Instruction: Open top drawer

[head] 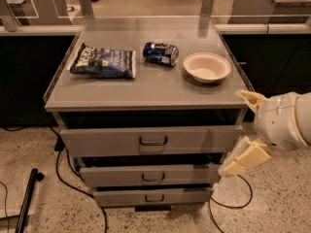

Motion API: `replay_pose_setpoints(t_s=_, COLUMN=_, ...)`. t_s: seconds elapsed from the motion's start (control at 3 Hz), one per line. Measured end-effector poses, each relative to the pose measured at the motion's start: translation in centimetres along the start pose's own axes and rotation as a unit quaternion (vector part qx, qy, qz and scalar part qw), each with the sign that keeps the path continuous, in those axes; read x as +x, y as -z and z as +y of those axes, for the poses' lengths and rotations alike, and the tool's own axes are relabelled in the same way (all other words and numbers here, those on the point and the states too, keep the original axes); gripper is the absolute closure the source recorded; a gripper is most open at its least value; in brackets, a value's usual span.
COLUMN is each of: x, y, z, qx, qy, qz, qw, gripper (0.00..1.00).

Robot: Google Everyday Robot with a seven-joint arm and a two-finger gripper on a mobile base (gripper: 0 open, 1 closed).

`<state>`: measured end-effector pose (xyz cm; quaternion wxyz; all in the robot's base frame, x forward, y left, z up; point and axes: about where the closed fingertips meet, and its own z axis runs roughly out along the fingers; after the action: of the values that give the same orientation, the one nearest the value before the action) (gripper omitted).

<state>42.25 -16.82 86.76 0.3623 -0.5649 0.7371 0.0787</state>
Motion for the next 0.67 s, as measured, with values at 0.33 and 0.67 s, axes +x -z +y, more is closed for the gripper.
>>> replay_pose_setpoints(t_s=0.33, x=0.9, y=-2.5, z=-0.7, qx=0.008, qy=-0.001, qz=0.0, qw=1.0, gripper=0.0)
replay_pose_setpoints(t_s=0.67, x=3.3, y=-8.2, z=-1.4, qx=-0.004, qy=-0.016, qz=-0.004, qw=0.9999, gripper=0.0)
